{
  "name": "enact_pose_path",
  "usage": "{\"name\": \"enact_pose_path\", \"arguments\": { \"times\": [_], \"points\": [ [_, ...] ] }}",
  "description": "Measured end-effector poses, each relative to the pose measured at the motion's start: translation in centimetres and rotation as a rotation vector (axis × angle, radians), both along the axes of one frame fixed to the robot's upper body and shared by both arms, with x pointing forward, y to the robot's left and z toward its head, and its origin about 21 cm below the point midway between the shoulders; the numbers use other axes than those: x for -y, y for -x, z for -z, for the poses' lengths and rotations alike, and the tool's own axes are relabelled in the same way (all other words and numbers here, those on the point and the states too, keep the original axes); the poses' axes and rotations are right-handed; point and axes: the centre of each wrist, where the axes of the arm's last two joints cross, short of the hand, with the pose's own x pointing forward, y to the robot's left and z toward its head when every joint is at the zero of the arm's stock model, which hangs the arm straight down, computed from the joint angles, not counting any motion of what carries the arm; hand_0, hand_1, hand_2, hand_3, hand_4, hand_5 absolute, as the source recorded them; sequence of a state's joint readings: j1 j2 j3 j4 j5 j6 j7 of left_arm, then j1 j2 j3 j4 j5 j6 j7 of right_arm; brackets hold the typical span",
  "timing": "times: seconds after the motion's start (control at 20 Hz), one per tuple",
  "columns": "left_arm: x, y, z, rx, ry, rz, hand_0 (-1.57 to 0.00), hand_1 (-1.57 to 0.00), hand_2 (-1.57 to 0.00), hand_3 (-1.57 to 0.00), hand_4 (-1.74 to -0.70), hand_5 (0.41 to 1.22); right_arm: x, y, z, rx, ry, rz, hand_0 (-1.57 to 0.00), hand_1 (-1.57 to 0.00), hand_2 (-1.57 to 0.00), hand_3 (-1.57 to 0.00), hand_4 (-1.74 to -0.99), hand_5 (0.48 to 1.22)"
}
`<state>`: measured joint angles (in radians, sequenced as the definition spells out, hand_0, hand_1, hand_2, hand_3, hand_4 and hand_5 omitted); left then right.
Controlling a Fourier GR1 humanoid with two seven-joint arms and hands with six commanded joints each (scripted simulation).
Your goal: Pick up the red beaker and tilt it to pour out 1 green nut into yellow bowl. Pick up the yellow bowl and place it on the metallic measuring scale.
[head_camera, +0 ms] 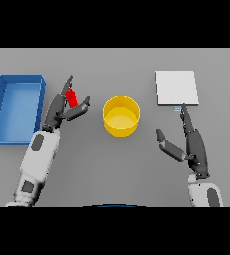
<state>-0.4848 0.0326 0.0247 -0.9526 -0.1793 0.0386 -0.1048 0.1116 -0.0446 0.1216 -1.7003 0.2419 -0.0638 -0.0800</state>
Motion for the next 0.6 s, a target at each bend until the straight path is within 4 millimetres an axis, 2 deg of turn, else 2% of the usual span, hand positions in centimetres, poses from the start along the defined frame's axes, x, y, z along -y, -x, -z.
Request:
{"name": "enact_pose_path", "arguments": {
  "times": [0.15,0.2,0.25,0.3,0.35,0.4,0.5,0.55,0.6],
  "points": [
    [-0.2,-0.2,0.6,0.017,0.018,-0.002,0.0,0.0,0.0,0.0,-1.35,0.704,-0.1,-0.4,-0.4,0.0,0.014,0.011,0.0,0.0,0.0,0.0,-1.261,0.641],
    [-0.2,-0.3,0.8,0.021,0.035,-0.008,0.0,-0.03,-0.07,-0.03,-1.38,0.724,0.2,-0.4,-0.2,0.0,0.021,0.011,0.0,0.0,0.0,0.0,-1.259,0.642],
    [0.2,-0.5,0.6,0.038,0.058,-0.012,-0.12,-0.15,-0.18,-0.12,-1.41,0.75,0.5,-0.3,-0.3,0.01,0.021,0.007,0.0,0.0,0.0,0.0,-1.26,0.642],
    [0.2,-0.5,0.7,0.031,0.075,-0.035,-0.29,-0.33,-0.36,-0.29,-1.45,0.783,0.3,0.1,-0.1,0.009,0.018,-0.001,0.0,0.0,0.0,0.0,-1.258,0.644],
    [0.4,-0.8,0.7,0.023,0.09,-0.045,-0.44,-0.48,-0.52,-0.55,-1.45,0.871,0.3,0.1,0.0,0.0,0.029,0.01,0.0,0.0,0.0,0.0,-1.257,0.645],
    [0.4,-1.2,0.4,0.007,0.087,-0.062,-0.66,-0.7,-0.73,-0.72,-1.5,0.941,0.2,0.1,-0.2,0.007,0.024,0.01,0.0,0.0,0.0,0.0,-1.255,0.644],
    [0.7,-1.4,0.4,0.006,0.049,-0.068,-0.99,-1.01,-1.03,-0.93,-1.57,1.042,0.7,-0.1,-0.3,-0.001,0.026,0.021,0.0,0.0,0.0,0.0,-1.254,0.645],
    [1.1,-1.6,0.3,0.012,0.037,-0.054,-1.11,-1.12,-1.14,-0.97,-1.6,1.078,0.3,-0.2,-0.1,-0.003,0.023,0.013,0.0,0.0,0.0,0.0,-1.252,0.644],
    [1.6,-1.5,0.5,0.039,0.038,-0.026,-1.2,-1.21,-1.23,-1.09,-1.57,1.106,0.1,-0.1,0.1,-0.003,0.019,0.01,0.0,0.0,0.0,0.0,-1.25,0.643]
  ]
}}
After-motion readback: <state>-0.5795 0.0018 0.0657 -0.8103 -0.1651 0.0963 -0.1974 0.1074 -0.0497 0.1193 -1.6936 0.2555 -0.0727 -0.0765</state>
